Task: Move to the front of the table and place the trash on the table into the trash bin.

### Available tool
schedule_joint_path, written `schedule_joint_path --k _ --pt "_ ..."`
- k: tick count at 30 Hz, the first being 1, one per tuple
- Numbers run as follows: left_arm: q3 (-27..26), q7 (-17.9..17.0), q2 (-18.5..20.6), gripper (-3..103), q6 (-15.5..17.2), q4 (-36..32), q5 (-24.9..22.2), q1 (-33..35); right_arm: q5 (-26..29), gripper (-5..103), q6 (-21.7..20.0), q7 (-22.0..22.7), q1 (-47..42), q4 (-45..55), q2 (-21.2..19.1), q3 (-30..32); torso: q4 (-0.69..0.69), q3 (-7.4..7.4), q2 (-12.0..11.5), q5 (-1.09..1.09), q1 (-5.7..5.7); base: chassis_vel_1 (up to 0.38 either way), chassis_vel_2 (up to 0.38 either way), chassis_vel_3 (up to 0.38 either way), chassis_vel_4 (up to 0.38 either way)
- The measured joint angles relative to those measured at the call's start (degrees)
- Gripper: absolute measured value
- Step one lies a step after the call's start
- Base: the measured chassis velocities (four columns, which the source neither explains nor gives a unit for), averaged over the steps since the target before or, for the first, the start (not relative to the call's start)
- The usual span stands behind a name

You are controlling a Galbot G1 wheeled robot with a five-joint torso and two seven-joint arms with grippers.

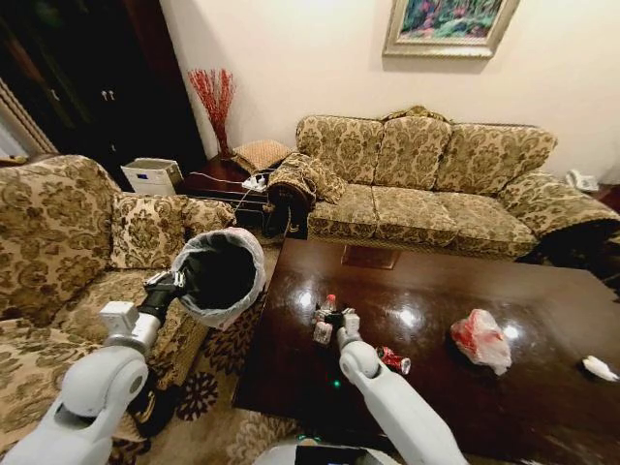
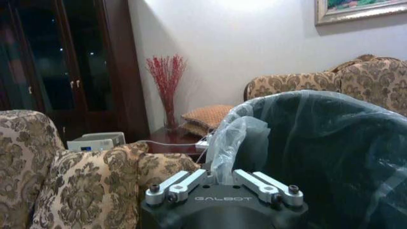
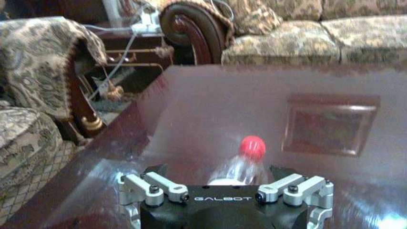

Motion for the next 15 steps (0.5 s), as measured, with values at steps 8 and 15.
schedule_joint_path --k 8,15 --pt "-0.3 0.2 0.5 3 -0.1 0.2 -0.3 -0.1 2.4 100 -1.9 1.8 -0.2 -0.9 1.1 0.6 -0.01 0.0 0.0 -0.01 0.0 0.0 0.0 0.0 0.0" --pt "-0.3 0.2 0.5 3 -0.1 0.2 -0.4 -0.2 4.6 99 -2.8 1.5 -0.5 -3.0 3.1 2.0 -0.01 -0.01 0.0 -0.01 -0.01 0.0 0.0 0.0 0.0"
